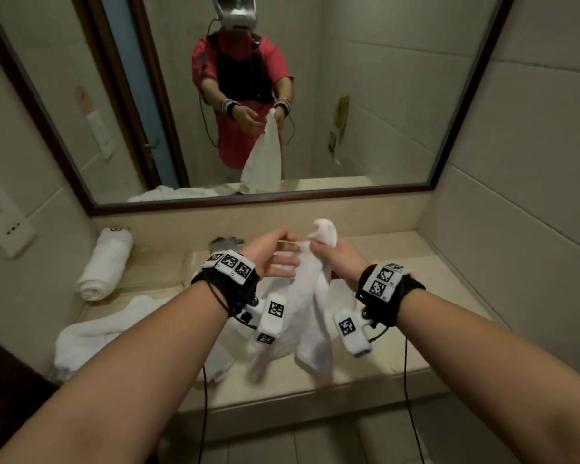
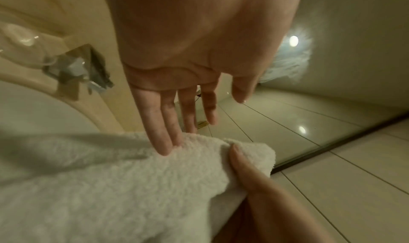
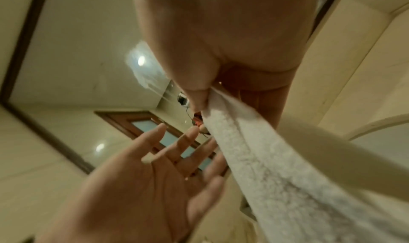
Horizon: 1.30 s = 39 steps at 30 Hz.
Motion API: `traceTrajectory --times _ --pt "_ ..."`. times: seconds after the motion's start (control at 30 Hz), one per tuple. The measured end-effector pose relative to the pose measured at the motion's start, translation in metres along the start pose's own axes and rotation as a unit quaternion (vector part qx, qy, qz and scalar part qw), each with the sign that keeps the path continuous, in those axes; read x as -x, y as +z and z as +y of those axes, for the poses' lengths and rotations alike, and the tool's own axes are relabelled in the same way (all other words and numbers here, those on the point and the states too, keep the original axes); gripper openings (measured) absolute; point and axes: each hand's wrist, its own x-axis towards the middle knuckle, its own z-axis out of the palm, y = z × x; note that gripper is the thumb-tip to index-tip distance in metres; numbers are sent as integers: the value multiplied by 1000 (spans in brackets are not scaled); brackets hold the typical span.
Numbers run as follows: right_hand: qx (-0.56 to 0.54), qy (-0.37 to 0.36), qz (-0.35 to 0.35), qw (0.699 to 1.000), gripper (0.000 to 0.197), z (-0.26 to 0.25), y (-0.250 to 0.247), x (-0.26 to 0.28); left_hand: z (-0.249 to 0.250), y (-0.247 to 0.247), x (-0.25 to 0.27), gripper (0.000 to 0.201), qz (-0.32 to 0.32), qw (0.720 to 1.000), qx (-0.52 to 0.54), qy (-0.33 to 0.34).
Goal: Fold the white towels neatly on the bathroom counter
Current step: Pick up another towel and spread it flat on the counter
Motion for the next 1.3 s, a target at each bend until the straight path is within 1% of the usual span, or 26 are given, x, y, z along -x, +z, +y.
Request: traceTrajectory --times 0.07,0.1,0.17,0.23,0.3,0.33,0.37,0.43,0.47,0.53,0.6,0.67,0.73,0.77,0.83,0.9,0.93,1.0,1.07,1.2,1.23,1.3 --pt "-32 24 1 999 18 -15 -6 -3 7 0 3 18 -20 998 -52 35" --pt "-46 27 -4 999 19 -23 -9 -4 9 1 5 21 -35 994 -90 50" --pt "-51 23 -12 998 23 -38 -15 -3 11 3 8 42 -52 983 -162 65" --pt "-46 13 -11 999 23 -50 -19 -3 12 7 11 61 -57 973 -212 73" --pt "-37 0 -15 999 23 -59 -20 -3 13 15 14 72 -66 967 -234 80" --pt "-32 -5 -19 999 24 -64 -21 -3 15 21 16 72 -75 964 -238 88" --pt "-31 -9 -29 999 26 -69 -22 -2 16 26 17 64 -82 963 -234 103" --pt "-29 -18 -58 998 30 -79 -25 1 21 40 23 38 -90 957 -225 158" --pt "-28 -19 -70 997 32 -82 -28 2 23 45 24 34 -92 951 -224 192" --pt "-29 -13 -78 996 37 -89 -35 6 25 48 23 36 -116 939 -221 236" --pt "-22 -10 -80 996 37 -94 -45 9 26 47 21 34 -132 936 -220 242" --pt "-6 -16 -89 996 36 -98 -56 13 27 45 19 29 -128 937 -232 227" --pt "3 -28 -93 995 30 -103 -68 18 29 45 17 22 -97 941 -241 215" --pt "5 -36 -85 996 26 -105 -75 20 30 44 15 20 -62 937 -260 224" --pt "10 -46 -53 997 19 -110 -89 23 33 43 11 26 4 912 -322 256" --pt "18 -50 -29 998 17 -113 -100 25 36 43 6 26 49 885 -378 268" --pt "22 -53 -21 998 16 -115 -106 26 38 44 2 22 70 877 -391 270" --pt "19 -63 -8 998 16 -118 -113 29 42 45 -5 14 98 871 -394 276" --pt "3 -77 16 997 16 -123 -120 31 45 49 -11 11 87 876 -387 273" --pt "-6 -84 50 995 17 -134 -136 37 46 66 -9 18 -15 901 -364 236" --pt "3 -84 53 995 17 -134 -141 39 45 73 -10 17 -37 910 -351 219" --pt "55 -87 59 993 20 -133 -151 42 42 85 -7 15 -109 944 -266 163"
